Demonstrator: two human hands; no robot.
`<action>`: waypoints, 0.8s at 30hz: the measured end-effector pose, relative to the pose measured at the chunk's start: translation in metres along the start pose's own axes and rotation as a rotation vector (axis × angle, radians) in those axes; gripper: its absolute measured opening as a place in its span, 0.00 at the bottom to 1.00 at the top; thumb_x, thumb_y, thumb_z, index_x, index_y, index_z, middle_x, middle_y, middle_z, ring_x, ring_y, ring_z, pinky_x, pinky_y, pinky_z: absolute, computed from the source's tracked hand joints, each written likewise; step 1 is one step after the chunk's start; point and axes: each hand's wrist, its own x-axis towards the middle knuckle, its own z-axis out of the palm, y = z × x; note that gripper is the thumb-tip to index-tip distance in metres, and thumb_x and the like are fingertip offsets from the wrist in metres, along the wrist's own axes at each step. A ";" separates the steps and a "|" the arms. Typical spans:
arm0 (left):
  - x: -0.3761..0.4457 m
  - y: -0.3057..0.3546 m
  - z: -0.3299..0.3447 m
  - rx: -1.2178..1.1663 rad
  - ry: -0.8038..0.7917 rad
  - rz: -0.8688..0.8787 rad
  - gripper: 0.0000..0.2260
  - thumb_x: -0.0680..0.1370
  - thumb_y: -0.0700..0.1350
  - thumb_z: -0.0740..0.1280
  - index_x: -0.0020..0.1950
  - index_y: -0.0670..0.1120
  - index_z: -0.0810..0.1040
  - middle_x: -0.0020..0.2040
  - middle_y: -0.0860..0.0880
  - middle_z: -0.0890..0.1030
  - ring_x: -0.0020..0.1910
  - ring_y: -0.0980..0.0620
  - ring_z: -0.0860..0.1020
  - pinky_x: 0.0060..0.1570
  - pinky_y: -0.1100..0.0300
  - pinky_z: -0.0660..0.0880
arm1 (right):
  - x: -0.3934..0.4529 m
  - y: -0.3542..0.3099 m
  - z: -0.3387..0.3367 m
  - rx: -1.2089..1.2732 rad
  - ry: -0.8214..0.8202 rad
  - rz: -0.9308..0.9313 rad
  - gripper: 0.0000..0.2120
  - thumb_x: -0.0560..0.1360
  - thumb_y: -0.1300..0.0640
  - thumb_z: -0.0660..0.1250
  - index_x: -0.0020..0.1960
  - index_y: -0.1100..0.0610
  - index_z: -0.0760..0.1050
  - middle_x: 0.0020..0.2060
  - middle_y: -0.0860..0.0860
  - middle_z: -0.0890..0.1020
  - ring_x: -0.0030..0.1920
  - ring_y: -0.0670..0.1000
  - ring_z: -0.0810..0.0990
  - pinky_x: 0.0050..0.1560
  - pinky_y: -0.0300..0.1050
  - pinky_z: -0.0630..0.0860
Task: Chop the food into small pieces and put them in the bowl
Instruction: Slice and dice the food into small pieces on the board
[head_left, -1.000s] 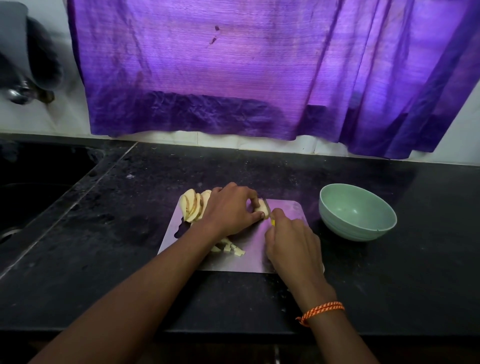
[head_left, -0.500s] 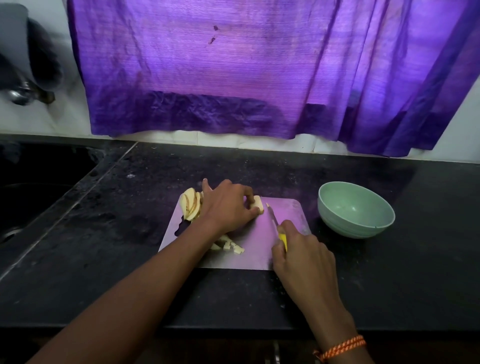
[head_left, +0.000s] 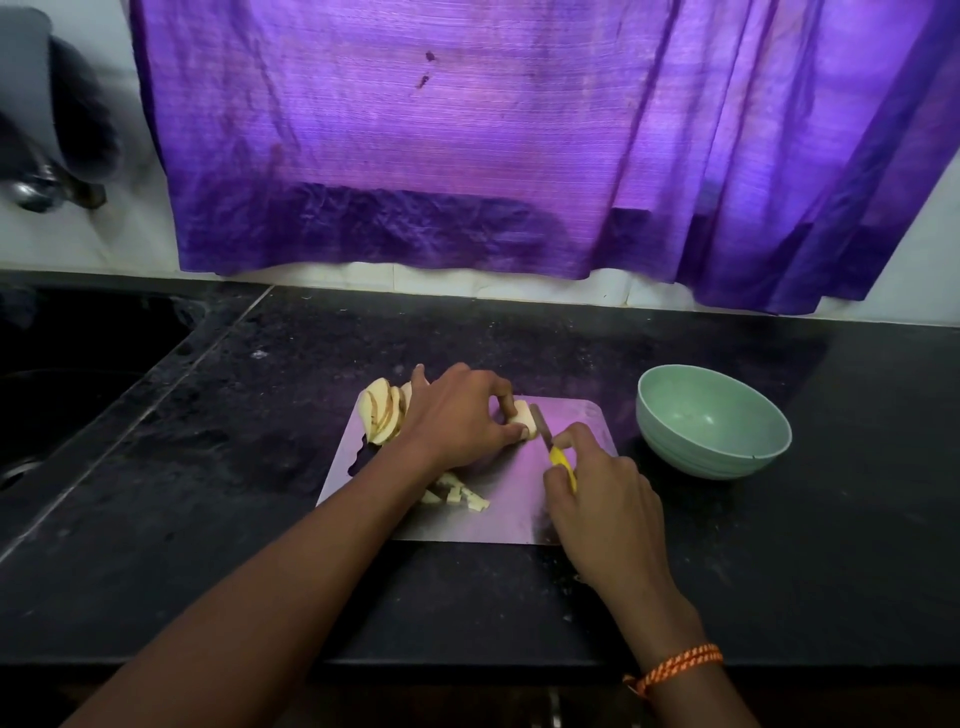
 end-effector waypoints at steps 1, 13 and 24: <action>0.000 0.000 0.000 -0.005 0.000 0.001 0.14 0.75 0.65 0.75 0.49 0.56 0.85 0.65 0.61 0.82 0.71 0.53 0.73 0.78 0.27 0.52 | 0.001 0.000 0.000 0.011 0.001 0.002 0.10 0.81 0.51 0.59 0.62 0.47 0.68 0.38 0.48 0.73 0.39 0.53 0.71 0.38 0.50 0.68; 0.002 -0.003 0.003 -0.028 0.000 -0.004 0.14 0.75 0.66 0.75 0.48 0.56 0.85 0.64 0.61 0.83 0.71 0.53 0.73 0.78 0.28 0.52 | 0.009 -0.005 0.004 -0.026 0.010 -0.036 0.15 0.83 0.50 0.58 0.69 0.46 0.67 0.39 0.48 0.74 0.37 0.50 0.71 0.36 0.48 0.66; 0.005 -0.006 0.007 -0.008 0.017 0.022 0.13 0.75 0.65 0.76 0.45 0.56 0.84 0.59 0.61 0.84 0.68 0.54 0.75 0.80 0.31 0.50 | 0.022 -0.001 0.013 -0.074 -0.059 -0.084 0.12 0.83 0.49 0.56 0.66 0.47 0.67 0.45 0.51 0.79 0.45 0.55 0.77 0.40 0.49 0.70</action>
